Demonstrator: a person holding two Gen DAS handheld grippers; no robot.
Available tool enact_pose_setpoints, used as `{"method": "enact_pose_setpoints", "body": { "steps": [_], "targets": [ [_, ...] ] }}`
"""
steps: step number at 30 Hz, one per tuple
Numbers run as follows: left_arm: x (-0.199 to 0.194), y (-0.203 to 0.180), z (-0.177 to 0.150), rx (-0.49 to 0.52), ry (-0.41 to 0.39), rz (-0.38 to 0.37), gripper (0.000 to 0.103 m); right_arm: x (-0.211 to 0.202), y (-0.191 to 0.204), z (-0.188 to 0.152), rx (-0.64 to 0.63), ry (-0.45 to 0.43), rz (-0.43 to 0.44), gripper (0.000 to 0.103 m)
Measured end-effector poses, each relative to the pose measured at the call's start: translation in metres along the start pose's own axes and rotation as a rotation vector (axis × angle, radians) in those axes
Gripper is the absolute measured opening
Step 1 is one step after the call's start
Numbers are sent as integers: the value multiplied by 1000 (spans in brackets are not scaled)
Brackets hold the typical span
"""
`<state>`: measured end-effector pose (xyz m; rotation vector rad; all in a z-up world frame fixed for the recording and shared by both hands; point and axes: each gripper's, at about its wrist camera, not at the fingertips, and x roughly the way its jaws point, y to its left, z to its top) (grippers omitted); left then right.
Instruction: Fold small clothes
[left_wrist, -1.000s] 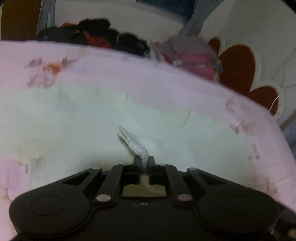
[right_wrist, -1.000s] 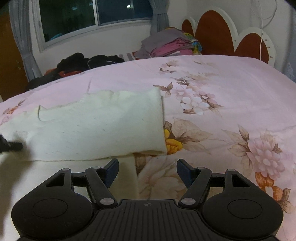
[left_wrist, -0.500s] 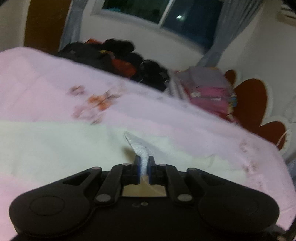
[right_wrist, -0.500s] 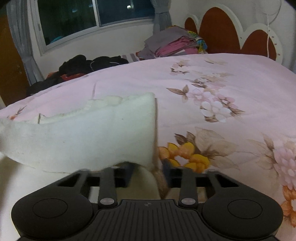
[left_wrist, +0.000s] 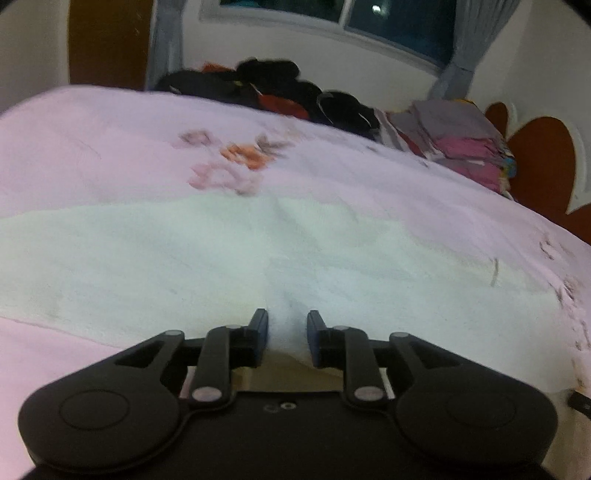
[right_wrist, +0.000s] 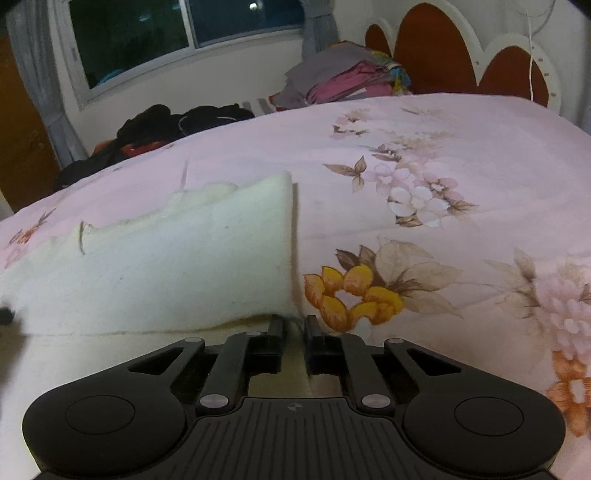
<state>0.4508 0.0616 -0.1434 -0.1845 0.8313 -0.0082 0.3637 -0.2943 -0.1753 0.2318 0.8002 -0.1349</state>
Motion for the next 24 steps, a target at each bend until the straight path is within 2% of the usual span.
{"method": "enact_pose_setpoints", "body": {
  "steps": [2, 4, 5, 6, 7, 12, 18, 24],
  "targets": [
    [-8, 0, 1, 18, -38, 22, 22, -10, -3, 3, -1, -19, 6, 10],
    [-19, -4, 1, 40, -76, 21, 22, -17, -6, 10, 4, -43, 9, 15],
    [-23, -8, 1, 52, -87, 14, 22, -18, -7, 14, 7, -53, 9, 28],
    [-26, -13, 1, 67, -94, 3, 22, -18, -7, 19, 10, -65, 10, 49],
    [-28, -19, 1, 85, -94, -13, 24, -16, -8, 23, 11, -77, 8, 55],
    [-16, -45, -4, 151, -63, -58, 24, 11, -2, 43, 0, -52, 22, 56],
    [13, -45, -10, 151, 8, -27, 25, 56, 0, 66, 12, -20, 20, 56],
    [16, -42, -12, 151, 17, -20, 25, 94, 2, 86, 62, 17, 52, 55]
  ]
}}
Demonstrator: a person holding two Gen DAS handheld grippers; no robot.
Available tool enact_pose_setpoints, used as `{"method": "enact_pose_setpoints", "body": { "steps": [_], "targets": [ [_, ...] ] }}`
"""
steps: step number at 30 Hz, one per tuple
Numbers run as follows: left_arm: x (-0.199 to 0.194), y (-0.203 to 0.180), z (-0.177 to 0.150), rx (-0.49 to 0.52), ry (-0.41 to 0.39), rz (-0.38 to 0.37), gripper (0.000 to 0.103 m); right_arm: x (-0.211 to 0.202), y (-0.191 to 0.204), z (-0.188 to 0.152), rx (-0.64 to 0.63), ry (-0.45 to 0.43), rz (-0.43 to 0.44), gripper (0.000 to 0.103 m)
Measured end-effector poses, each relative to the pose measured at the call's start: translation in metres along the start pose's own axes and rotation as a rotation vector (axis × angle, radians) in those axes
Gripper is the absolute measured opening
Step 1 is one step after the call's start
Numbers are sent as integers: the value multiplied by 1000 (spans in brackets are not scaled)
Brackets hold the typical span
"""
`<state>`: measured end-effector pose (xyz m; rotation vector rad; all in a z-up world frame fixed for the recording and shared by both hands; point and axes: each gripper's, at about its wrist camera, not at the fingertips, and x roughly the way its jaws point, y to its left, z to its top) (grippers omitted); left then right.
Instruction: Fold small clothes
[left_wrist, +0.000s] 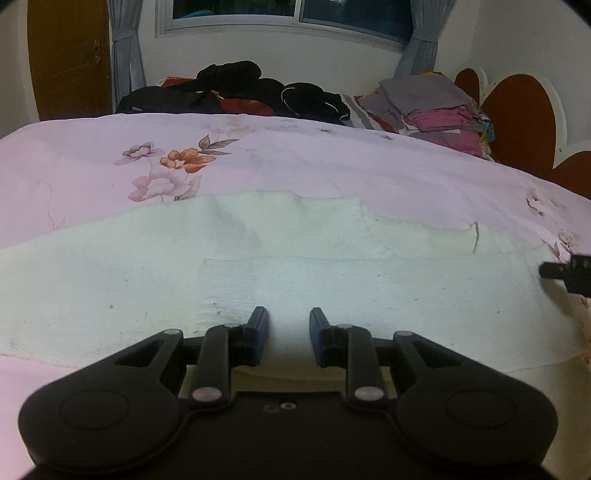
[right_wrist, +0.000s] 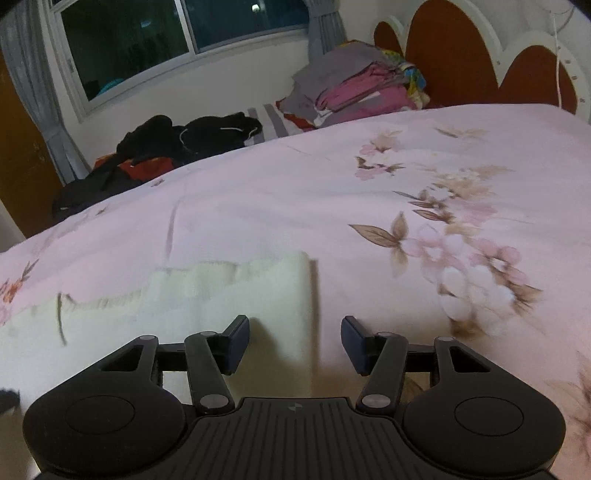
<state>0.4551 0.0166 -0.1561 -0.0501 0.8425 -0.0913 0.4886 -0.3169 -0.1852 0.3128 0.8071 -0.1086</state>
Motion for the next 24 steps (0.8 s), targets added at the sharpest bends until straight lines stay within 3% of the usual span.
{"method": "enact_pose_setpoints", "body": {
  "steps": [1, 2, 4, 6, 10, 15, 19, 24],
  "targets": [
    [0, -1, 0, 1, 1, 1, 25, 3, -1, 2, 17, 5, 13, 48],
    [1, 0, 1, 2, 2, 2, 26, 7, 0, 3, 23, 11, 21, 25],
    [1, 0, 1, 2, 3, 3, 26, 7, 5, 4, 6, 2, 9, 21],
    [0, 0, 1, -1, 3, 2, 26, 4, 10, 3, -41, -13, -2, 9],
    [0, -1, 1, 2, 3, 4, 27, 9, 12, 0, -137, -48, -123, 7],
    [0, -3, 1, 9, 5, 10, 28, 6, 16, -1, -175, -57, -146, 7],
    [1, -3, 2, 10, 6, 10, 30, -17, 23, 3, -164, -113, -99, 8],
    [1, -8, 1, 18, 3, 17, 36, -32, 53, -7, -236, -110, -10, 21]
  ]
}}
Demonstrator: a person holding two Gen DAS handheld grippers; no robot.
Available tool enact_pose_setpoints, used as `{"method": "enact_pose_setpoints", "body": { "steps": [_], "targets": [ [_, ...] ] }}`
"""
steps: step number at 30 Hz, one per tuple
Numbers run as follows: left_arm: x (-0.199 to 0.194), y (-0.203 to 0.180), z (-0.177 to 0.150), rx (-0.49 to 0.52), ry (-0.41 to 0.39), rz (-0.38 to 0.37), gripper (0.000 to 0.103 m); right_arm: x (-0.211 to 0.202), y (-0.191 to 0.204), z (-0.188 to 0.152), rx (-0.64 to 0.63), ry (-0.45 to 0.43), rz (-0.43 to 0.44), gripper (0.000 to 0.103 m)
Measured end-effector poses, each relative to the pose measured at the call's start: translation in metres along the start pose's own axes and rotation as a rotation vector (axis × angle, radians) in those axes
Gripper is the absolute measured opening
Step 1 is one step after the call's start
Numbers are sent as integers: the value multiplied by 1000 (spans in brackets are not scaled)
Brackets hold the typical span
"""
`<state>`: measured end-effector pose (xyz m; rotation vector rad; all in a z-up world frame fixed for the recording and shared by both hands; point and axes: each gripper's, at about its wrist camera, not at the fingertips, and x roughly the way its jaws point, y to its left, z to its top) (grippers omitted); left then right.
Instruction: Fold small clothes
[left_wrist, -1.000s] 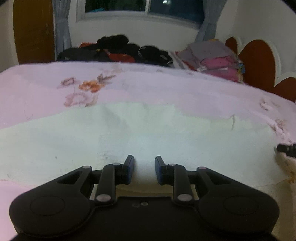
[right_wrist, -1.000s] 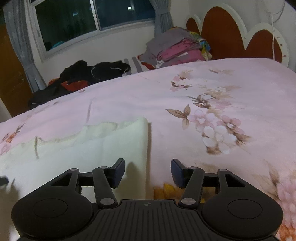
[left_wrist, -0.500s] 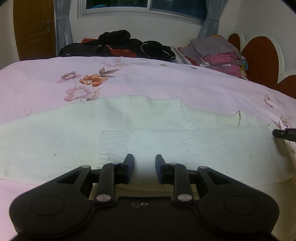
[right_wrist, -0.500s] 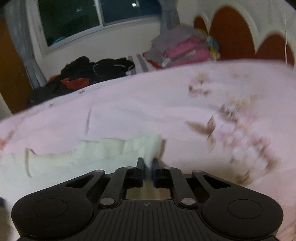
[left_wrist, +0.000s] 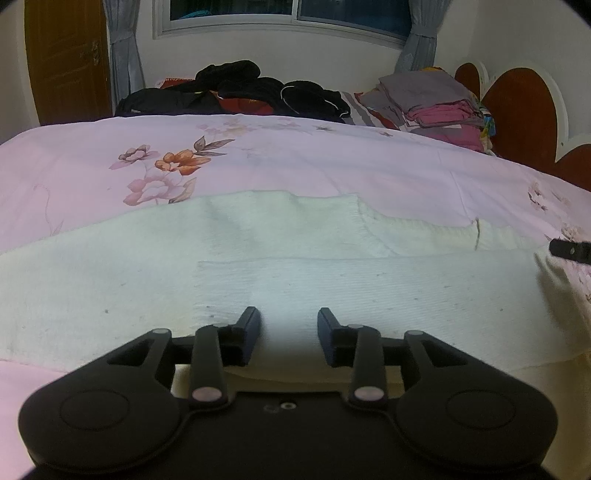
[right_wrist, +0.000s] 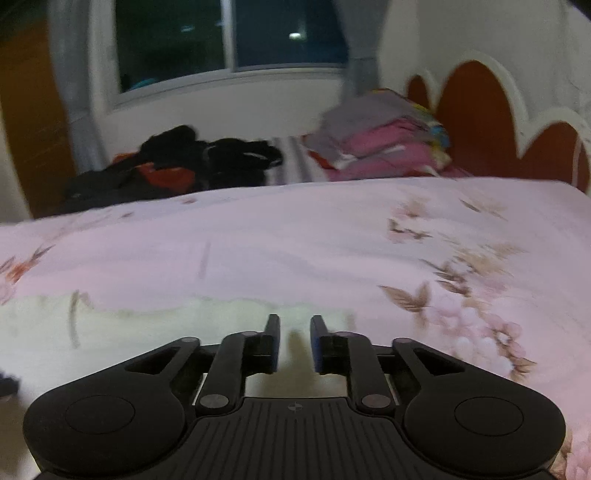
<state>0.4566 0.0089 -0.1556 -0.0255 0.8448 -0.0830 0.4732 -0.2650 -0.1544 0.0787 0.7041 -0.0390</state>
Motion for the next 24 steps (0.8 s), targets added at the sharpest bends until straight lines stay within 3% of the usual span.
{"method": "enact_pose_setpoints", "body": {
  "steps": [5, 9, 14, 17, 19, 24],
  "targets": [
    [0, 0, 0, 11, -1, -2, 36, 11, 17, -21, -79, 58, 19, 22],
    [0, 1, -1, 19, 0, -8, 36, 22, 1, -31, -95, 67, -63, 26],
    [-1, 1, 0, 11, 10, -4, 37, 13, -6, -26, -61, 81, -88, 28],
    [-2, -1, 0, 12, 17, 2, 41, -9, 10, -26, -58, 40, -2, 28],
    [-4, -3, 1, 17, 22, 7, 44, -13, 30, -32, -84, 58, 60, 28],
    [-13, 0, 0, 10, 39, 16, 57, -1, 56, -52, -145, 122, 53, 28]
  ]
}}
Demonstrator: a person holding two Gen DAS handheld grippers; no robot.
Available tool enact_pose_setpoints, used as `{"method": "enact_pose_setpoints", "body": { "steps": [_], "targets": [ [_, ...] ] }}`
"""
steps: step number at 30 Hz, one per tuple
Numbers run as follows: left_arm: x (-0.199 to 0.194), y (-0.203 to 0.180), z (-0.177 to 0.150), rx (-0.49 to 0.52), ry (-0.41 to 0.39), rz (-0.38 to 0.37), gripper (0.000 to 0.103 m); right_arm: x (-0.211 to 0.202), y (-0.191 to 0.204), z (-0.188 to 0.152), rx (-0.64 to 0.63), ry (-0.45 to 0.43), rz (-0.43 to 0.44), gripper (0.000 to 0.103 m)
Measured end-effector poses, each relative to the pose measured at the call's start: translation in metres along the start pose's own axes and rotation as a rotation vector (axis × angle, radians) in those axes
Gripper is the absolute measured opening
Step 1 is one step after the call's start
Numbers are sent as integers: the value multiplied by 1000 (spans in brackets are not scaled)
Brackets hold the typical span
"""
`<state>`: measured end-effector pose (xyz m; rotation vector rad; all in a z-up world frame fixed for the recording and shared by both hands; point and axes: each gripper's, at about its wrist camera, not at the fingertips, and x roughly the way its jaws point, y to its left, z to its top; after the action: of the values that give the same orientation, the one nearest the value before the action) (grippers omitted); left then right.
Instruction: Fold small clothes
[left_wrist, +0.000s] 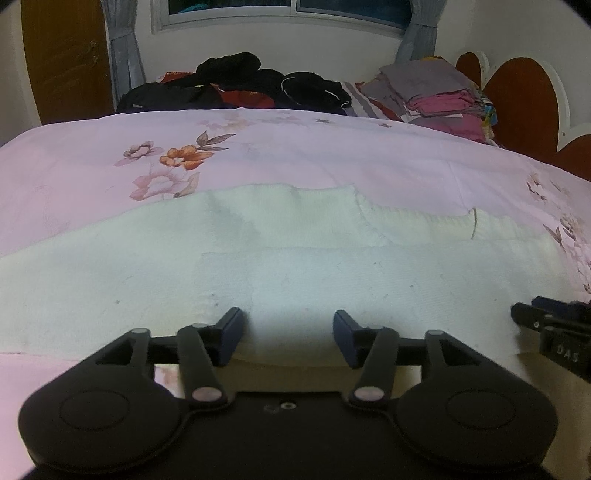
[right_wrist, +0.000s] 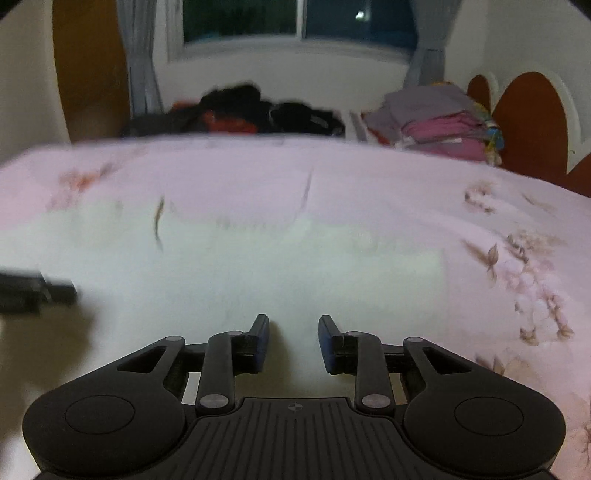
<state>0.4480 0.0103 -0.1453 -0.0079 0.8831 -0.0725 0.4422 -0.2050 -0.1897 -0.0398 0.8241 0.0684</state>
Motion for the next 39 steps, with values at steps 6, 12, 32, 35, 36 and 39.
{"method": "enact_pose_setpoints", "body": {
  "steps": [6, 12, 32, 35, 36, 39],
  "targets": [
    [-20, 16, -1, -28, -13, 22, 68, -13, 7, 5, 69, -6, 34, 29],
    [-43, 49, -6, -72, -16, 38, 72, -22, 49, 10, 53, -5, 113, 31],
    [-104, 290, -75, -586, -64, 176, 72, -16, 178, 31, -49, -59, 223, 62],
    [-100, 318, -83, -686, -68, 140, 63, -11, 190, 33, -56, -56, 224, 62],
    [-97, 325, -85, -715, -69, 131, 59, -9, 193, 33, -57, -54, 223, 62],
    [-91, 342, -88, -786, -105, 108, 48, -2, 197, 35, -59, -48, 212, 62]
  ]
}}
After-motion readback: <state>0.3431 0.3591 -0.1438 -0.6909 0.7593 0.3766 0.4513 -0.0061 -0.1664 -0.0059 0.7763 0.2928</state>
